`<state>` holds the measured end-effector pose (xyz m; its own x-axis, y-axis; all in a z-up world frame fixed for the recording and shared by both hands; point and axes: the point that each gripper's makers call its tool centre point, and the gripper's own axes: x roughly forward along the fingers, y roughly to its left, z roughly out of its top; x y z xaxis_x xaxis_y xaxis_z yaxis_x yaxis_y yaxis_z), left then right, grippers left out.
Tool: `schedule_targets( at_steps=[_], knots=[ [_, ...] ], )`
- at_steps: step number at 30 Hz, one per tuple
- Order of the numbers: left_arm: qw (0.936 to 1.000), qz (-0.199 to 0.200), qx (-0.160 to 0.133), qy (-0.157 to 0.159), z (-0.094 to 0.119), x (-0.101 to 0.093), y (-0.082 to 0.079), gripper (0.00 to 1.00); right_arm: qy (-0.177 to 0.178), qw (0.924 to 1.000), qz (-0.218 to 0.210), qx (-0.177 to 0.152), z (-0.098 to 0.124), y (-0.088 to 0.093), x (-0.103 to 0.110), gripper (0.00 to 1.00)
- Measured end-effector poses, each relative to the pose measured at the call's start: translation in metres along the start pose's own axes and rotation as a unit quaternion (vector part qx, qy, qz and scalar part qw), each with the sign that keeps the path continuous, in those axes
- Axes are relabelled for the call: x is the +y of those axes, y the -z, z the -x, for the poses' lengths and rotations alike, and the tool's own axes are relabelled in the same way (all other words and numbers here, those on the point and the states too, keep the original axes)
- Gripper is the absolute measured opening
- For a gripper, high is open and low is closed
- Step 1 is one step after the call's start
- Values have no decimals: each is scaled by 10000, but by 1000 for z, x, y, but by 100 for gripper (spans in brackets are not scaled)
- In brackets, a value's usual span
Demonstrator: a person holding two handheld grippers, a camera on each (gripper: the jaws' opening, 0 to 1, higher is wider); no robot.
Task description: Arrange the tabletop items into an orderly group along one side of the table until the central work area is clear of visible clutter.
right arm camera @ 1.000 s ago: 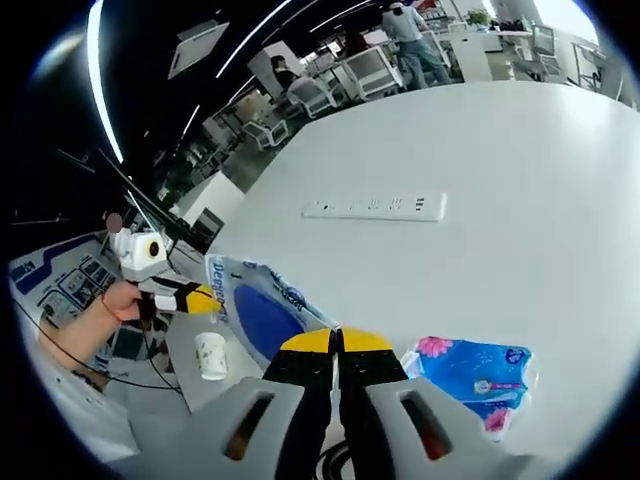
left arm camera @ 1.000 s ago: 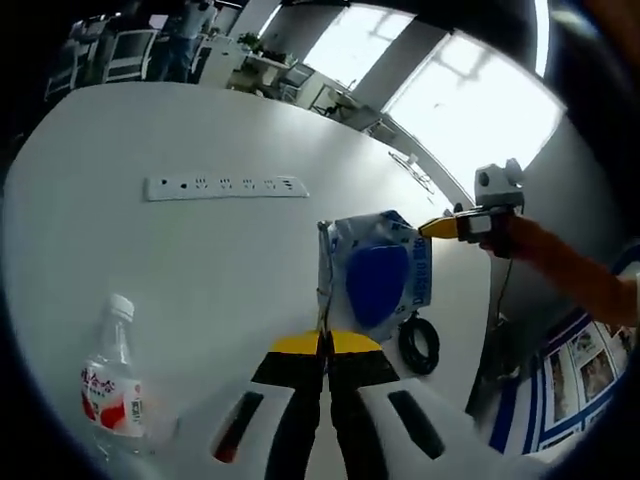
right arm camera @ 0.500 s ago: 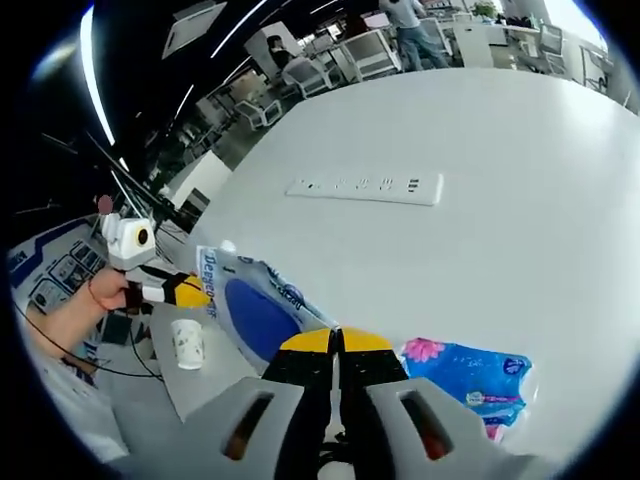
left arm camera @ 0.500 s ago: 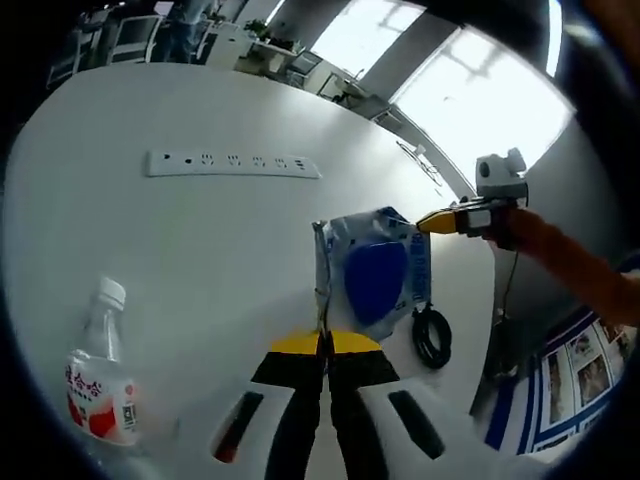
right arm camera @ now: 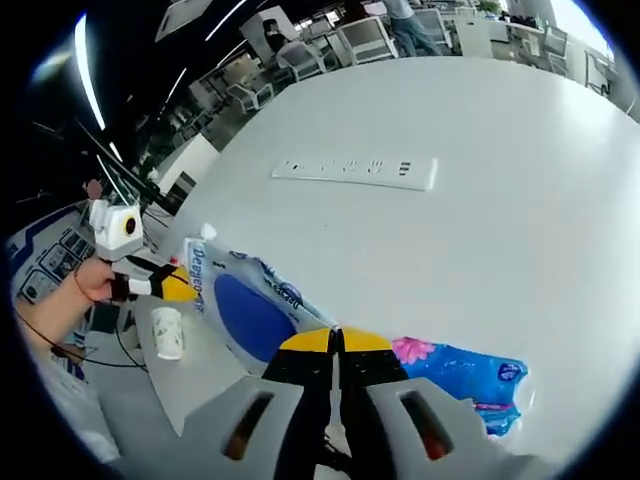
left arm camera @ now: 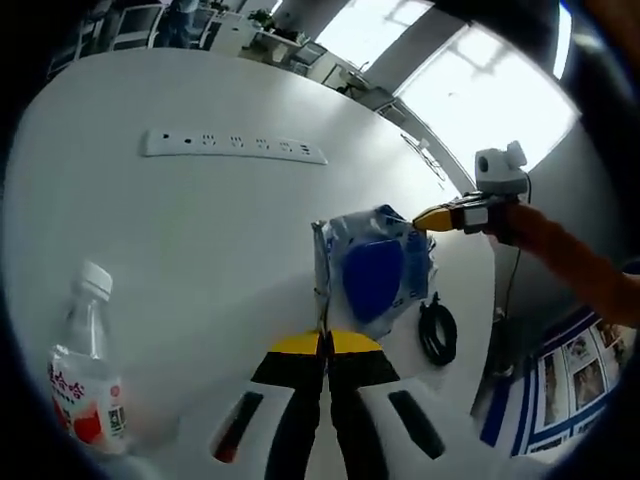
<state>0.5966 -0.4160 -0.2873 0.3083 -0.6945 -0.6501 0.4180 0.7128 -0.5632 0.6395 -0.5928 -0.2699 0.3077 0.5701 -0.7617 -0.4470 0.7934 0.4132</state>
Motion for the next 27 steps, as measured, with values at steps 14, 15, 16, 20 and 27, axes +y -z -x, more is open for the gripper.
schedule_targets(
  at_steps=[14,15,16,20,27],
  knots=[
    [9996,245,150,28,-10,1,12,0,159,9997,75,197,-13,3,-11,0],
    [9995,266,152,18,-10,2,12,0,164,9996,74,199,-13,3,-12,0],
    [9995,269,156,19,-11,2,12,0,165,9996,72,201,-14,3,-12,0],
    [9993,340,185,4,-14,5,13,0,184,9995,65,234,-17,4,-15,0],
    [9983,539,215,-12,-18,12,16,0,212,9994,43,288,-24,5,-17,0]
  ],
)
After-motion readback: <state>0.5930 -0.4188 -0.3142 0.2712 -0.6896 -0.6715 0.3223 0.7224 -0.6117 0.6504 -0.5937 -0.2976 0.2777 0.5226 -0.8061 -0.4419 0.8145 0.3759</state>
